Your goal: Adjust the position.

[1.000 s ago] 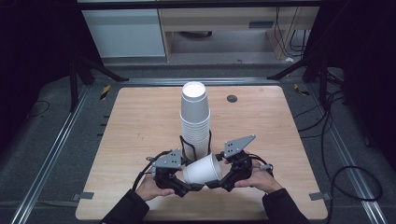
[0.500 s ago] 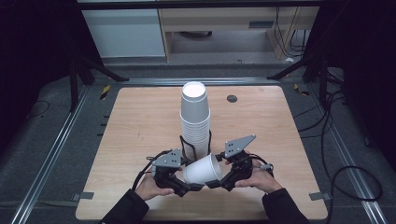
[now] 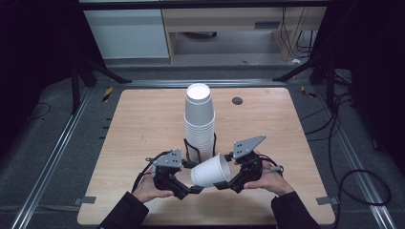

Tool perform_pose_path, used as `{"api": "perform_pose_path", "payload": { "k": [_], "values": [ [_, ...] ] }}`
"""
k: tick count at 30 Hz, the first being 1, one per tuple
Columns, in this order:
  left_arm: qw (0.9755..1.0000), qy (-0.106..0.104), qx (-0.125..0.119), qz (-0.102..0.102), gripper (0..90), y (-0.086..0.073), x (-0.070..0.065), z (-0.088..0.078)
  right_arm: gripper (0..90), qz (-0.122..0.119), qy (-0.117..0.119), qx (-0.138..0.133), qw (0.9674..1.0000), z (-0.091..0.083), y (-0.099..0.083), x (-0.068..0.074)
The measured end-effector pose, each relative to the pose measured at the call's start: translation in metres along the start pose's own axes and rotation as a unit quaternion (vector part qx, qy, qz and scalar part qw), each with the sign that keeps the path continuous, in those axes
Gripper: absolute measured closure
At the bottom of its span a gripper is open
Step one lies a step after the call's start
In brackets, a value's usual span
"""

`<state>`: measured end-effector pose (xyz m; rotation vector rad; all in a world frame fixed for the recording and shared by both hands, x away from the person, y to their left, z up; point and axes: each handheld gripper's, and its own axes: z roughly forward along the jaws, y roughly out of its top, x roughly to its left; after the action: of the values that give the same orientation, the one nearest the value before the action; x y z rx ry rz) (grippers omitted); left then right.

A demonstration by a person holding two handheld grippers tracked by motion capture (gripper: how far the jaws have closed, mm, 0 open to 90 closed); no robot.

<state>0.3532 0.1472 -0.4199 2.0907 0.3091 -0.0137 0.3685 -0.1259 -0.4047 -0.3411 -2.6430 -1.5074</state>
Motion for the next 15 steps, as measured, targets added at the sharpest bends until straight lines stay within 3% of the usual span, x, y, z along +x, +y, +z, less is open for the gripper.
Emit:
{"api": "perform_pose_path", "payload": {
  "k": [7,11,12,15],
  "values": [
    [0.9995,0.024,0.021,0.003,11.4,0.001,0.001,-0.005,9.6,-0.006,-0.021,0.035,0.9991,0.0,0.011,-0.003],
    [0.9988,0.035,0.033,0.011,10.4,0.003,0.001,-0.006,9.6,-0.013,-0.034,0.063,0.9974,0.005,0.018,-0.005],
    [0.9979,0.047,0.041,0.014,10.4,0.003,0.0,-0.005,9.6,-0.016,-0.041,0.077,0.996,0.008,0.024,-0.005],
    [0.9975,0.05,0.047,0.018,10.1,0.003,0.0,-0.004,9.6,-0.025,-0.044,0.094,0.9942,0.013,0.032,-0.004]
  ]
}}
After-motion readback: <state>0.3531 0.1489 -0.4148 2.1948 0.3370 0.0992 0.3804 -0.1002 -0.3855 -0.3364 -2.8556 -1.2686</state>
